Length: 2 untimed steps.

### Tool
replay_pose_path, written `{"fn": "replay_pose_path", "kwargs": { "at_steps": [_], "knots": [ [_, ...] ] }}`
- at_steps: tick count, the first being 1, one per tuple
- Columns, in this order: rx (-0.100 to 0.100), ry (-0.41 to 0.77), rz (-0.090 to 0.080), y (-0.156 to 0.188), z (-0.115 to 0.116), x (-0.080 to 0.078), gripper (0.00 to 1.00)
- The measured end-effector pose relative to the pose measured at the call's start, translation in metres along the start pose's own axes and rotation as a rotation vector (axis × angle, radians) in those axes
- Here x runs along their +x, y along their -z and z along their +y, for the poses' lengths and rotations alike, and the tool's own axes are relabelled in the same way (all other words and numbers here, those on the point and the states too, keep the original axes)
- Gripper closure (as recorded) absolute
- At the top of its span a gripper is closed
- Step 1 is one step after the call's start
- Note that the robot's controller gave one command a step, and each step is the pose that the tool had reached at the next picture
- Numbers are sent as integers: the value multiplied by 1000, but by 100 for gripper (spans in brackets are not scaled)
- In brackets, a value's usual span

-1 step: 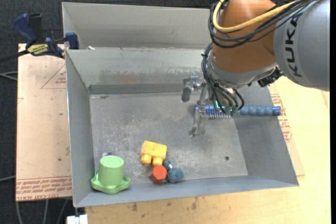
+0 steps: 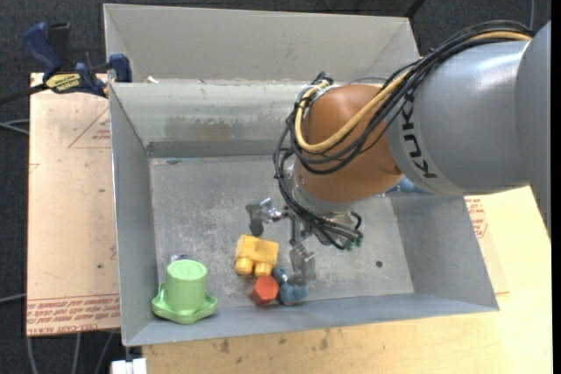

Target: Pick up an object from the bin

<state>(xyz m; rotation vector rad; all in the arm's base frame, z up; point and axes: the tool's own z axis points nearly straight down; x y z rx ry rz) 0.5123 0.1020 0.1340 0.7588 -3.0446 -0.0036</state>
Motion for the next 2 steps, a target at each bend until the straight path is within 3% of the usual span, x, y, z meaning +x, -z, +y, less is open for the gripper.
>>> {"fn": "replay_pose_path", "kwargs": {
  "at_steps": [1,2],
  "knots": [
    [2,-81,-13,-64,5,-16,0],
    [3,-83,-7,-63,4,-14,100]
  ]
}}
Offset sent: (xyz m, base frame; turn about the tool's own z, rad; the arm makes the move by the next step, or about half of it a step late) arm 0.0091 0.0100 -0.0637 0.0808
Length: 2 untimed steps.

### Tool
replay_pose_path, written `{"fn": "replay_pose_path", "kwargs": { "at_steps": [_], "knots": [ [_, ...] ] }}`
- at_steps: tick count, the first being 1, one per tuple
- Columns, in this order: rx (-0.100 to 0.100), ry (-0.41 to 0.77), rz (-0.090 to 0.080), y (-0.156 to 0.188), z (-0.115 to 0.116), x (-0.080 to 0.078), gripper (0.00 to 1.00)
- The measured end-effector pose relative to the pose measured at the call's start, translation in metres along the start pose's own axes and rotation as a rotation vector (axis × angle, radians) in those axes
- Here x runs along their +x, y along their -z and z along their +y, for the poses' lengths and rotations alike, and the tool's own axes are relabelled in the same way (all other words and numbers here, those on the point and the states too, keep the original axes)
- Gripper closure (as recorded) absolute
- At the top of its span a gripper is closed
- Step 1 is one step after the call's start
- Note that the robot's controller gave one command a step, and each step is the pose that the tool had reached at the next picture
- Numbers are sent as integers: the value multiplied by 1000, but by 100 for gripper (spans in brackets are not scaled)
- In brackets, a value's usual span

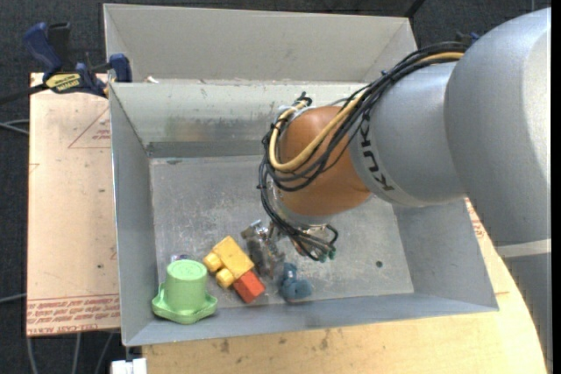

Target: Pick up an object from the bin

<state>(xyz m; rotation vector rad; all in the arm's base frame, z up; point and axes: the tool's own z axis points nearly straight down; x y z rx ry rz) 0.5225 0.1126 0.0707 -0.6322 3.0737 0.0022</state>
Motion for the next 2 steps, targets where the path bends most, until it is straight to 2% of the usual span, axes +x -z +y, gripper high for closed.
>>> {"fn": "replay_pose_path", "kwargs": {
  "at_steps": [1,2],
  "knots": [
    [0,0,1,0,0,0,0],
    [0,-1,2,0,0,1,100]
  ]
}}
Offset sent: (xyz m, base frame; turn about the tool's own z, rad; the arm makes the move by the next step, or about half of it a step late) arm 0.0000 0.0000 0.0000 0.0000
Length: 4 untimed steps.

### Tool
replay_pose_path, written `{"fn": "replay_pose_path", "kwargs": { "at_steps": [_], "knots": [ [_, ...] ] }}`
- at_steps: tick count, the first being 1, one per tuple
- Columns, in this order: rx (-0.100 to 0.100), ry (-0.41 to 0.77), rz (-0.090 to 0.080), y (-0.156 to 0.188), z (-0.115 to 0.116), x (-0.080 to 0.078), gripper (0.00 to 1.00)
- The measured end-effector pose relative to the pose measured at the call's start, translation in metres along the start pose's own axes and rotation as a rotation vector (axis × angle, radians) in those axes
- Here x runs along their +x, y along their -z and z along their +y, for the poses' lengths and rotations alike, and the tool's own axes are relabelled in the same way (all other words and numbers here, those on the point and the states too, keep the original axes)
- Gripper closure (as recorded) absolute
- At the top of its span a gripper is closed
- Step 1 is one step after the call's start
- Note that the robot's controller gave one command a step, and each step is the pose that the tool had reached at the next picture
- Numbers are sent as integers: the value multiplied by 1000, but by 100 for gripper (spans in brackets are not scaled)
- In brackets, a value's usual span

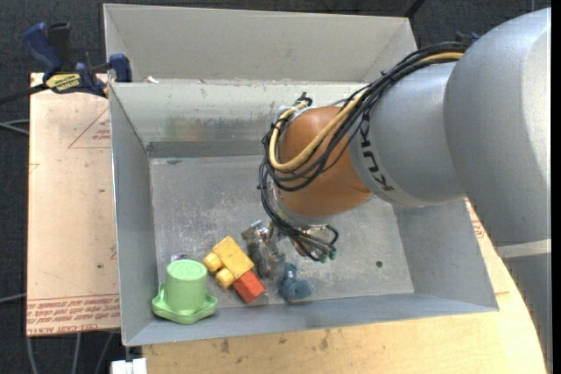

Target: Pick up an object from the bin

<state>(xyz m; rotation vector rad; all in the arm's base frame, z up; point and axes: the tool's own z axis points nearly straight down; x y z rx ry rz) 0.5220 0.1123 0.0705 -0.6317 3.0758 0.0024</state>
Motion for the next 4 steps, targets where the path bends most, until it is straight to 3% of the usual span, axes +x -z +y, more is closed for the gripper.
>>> {"fn": "replay_pose_path", "kwargs": {
  "at_steps": [1,2,3,4],
  "knots": [
    [0,0,1,0,0,0,0],
    [-2,27,-6,84,65,10,0],
    [1,18,-11,-1,40,12,0],
    [0,19,2,3,41,15,100]
  ]
}}
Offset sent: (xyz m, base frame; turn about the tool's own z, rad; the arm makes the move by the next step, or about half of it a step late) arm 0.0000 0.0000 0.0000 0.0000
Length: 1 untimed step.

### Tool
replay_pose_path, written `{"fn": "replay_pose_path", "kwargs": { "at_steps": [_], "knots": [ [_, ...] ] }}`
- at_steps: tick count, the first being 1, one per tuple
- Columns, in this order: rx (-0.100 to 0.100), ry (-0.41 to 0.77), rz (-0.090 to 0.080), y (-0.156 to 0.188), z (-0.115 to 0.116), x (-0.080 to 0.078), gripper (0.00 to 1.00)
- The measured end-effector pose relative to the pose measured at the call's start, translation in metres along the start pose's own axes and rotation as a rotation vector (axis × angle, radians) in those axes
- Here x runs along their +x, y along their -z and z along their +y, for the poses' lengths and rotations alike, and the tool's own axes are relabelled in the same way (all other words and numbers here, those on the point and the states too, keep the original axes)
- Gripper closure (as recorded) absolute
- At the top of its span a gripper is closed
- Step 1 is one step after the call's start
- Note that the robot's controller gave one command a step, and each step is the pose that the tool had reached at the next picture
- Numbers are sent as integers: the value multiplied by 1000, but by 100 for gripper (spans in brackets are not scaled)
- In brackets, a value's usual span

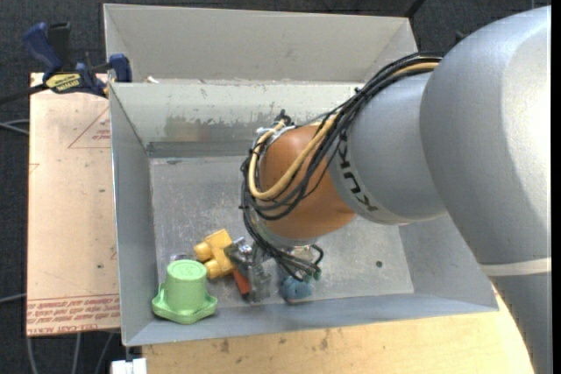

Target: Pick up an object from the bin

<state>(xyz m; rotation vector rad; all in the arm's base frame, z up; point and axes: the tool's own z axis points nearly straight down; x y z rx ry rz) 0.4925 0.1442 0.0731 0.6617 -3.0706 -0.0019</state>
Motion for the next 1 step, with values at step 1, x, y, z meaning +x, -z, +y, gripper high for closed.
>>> {"fn": "replay_pose_path", "kwargs": {
  "at_steps": [1],
  "knots": [
    [2,9,-10,133,1,-4,100]
  ]
}}
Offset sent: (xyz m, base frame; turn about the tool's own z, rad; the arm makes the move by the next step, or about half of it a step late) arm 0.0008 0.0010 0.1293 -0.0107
